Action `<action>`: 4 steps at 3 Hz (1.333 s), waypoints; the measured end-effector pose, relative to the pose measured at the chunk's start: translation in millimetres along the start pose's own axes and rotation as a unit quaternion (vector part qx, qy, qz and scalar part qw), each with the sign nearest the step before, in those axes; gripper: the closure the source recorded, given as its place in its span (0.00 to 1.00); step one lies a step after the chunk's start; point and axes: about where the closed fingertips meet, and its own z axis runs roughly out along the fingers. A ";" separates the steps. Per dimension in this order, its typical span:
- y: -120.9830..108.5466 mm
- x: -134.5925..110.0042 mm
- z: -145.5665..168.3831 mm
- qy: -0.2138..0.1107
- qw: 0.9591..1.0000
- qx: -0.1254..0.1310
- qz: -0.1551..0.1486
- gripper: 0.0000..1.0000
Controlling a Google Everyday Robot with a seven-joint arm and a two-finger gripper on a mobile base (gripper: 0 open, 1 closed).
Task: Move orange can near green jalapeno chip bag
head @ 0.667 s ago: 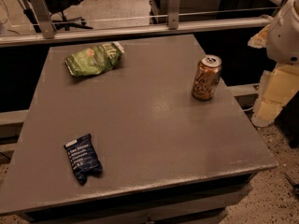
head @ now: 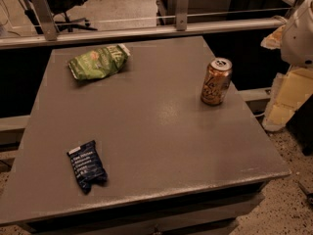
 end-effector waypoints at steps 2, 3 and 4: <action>-48.2 32.8 50.4 -0.069 0.996 0.030 0.039 0.00; -70.4 34.6 80.5 -0.123 0.990 0.033 0.059 0.00; -85.8 25.8 110.9 -0.194 0.977 0.024 0.081 0.00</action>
Offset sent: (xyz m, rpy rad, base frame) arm 0.0965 -0.0581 -0.0744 0.2527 -0.1326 -0.0882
